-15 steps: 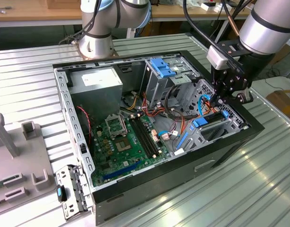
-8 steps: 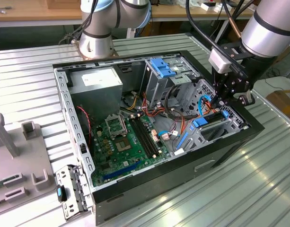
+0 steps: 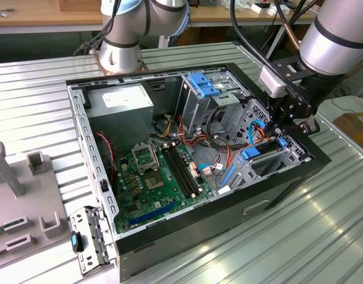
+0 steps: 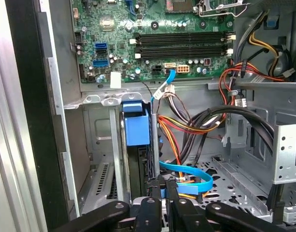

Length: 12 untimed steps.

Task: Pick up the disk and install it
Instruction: 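Insert the second disk wire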

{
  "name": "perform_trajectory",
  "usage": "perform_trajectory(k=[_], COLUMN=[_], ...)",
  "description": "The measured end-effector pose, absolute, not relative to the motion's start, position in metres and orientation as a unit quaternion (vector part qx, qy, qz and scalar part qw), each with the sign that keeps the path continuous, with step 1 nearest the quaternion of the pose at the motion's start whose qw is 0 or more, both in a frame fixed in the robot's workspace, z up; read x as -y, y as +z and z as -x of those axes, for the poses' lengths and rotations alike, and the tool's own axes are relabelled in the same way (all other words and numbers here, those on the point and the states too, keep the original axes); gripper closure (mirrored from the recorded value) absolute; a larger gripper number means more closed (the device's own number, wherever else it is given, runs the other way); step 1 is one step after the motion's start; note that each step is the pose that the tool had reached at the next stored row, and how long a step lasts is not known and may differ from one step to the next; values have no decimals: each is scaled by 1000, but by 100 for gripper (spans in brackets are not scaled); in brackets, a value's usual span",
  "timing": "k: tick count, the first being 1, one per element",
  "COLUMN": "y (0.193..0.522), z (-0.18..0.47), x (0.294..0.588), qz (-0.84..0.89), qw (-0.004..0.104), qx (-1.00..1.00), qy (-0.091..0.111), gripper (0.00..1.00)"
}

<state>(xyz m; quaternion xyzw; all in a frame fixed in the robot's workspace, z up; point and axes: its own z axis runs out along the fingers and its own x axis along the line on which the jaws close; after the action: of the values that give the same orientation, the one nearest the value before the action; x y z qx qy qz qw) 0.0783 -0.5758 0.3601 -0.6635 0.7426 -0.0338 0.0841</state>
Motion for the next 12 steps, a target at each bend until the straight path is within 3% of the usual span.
perform_trajectory(k=[12], y=[360], z=[-61], x=[584], qz=[668], qw=[104], qx=[-735], qy=[-51], gripper=[84])
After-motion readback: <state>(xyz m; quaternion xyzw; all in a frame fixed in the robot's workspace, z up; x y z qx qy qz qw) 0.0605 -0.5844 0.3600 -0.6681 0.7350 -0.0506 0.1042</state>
